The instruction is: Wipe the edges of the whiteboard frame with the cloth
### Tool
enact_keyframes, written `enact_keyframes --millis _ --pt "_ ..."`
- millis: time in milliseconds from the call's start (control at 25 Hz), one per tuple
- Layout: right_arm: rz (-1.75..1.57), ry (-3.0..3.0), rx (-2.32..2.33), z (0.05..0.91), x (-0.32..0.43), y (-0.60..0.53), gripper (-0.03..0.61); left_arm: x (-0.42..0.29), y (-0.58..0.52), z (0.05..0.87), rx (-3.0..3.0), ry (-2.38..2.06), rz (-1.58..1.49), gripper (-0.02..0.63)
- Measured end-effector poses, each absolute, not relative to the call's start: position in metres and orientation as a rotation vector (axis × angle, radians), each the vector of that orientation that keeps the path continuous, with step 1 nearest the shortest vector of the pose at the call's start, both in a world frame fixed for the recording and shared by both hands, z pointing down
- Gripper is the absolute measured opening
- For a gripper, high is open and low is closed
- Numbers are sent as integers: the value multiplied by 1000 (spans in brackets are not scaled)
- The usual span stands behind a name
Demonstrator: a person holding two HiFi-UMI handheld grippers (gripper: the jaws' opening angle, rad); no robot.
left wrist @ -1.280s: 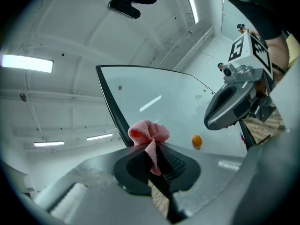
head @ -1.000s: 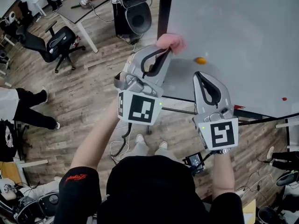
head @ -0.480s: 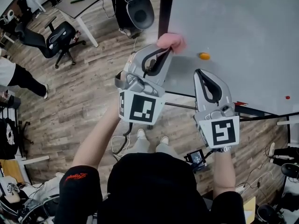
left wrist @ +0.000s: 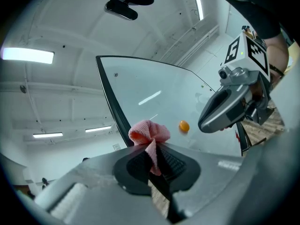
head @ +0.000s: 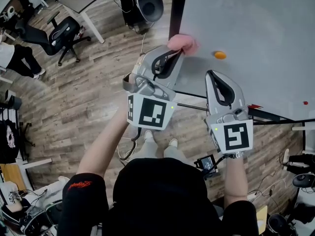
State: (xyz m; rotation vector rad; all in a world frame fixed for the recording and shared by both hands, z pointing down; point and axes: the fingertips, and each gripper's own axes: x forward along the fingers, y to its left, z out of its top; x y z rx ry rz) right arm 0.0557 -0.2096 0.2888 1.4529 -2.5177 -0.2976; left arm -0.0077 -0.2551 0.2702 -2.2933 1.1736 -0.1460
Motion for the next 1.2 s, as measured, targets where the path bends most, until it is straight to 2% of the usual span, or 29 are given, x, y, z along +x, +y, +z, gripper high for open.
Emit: enact_keyframes --millis 1200 --pt "-141 -2522 1435 339 67 -218 2 -2 -255 324 -2356 1213 -226 17"
